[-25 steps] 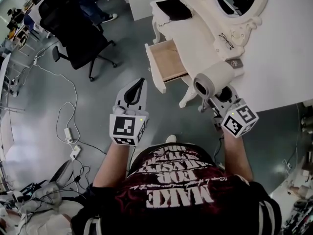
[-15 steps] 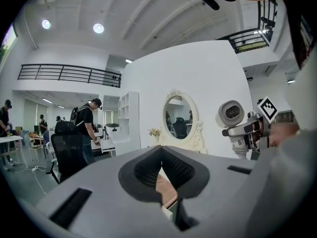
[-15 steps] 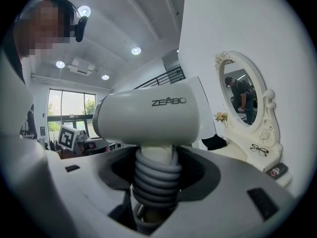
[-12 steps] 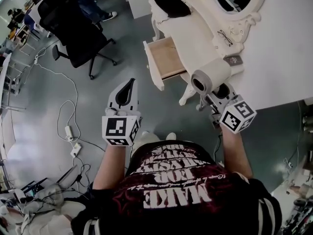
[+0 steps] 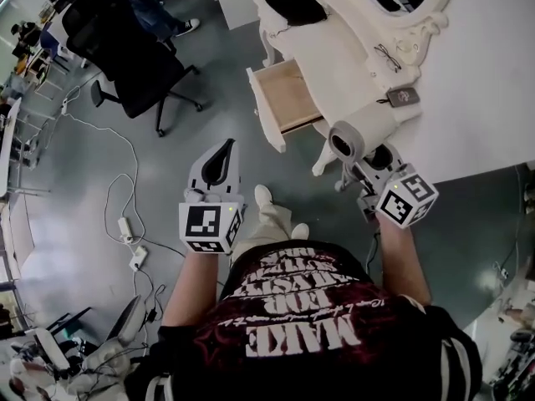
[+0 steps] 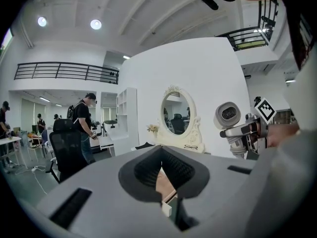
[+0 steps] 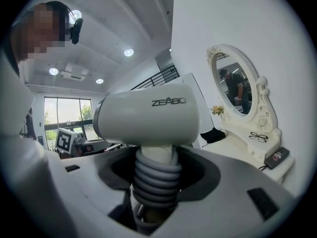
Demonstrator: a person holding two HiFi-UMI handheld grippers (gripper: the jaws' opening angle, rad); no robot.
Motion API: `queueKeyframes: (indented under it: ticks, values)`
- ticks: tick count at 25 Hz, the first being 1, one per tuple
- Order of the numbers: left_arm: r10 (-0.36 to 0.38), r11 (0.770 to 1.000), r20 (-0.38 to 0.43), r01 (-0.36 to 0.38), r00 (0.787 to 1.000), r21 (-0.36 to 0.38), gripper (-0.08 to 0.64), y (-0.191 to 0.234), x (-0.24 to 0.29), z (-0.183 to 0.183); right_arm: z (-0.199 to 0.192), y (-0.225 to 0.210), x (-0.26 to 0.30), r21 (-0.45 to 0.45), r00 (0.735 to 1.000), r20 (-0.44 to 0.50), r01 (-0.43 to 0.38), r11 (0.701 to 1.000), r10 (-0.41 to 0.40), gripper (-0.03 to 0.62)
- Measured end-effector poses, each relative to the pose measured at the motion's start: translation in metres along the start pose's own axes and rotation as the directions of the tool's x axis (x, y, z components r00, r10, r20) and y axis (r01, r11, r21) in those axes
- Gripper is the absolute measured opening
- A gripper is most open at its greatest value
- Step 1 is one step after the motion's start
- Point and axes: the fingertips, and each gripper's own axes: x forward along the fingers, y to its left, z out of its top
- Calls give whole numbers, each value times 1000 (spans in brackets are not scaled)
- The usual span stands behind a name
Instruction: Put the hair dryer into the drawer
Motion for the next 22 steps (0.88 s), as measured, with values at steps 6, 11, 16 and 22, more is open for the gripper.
queueKeyframes:
  ticks: [6, 11, 16, 22]
  values:
    - [-18, 1000, 3, 18, 1000, -4, 5, 10, 18, 1, 7, -3, 15, -7, 1000, 3, 3, 1000, -3, 230]
    - [-39, 999, 1, 39, 999, 0, 5, 21, 36, 3, 13, -4, 36, -8, 1000, 0, 0, 1000, 0, 230]
    - [-54, 999, 3, 54, 999, 1, 5, 39, 62, 9, 23, -13, 60, -1, 1000, 0, 1, 1000, -1, 230]
    - [-66, 998, 13, 66, 998, 8, 5, 57, 94, 17, 33, -29, 88, 3, 1000, -8, 11, 1000, -11, 230]
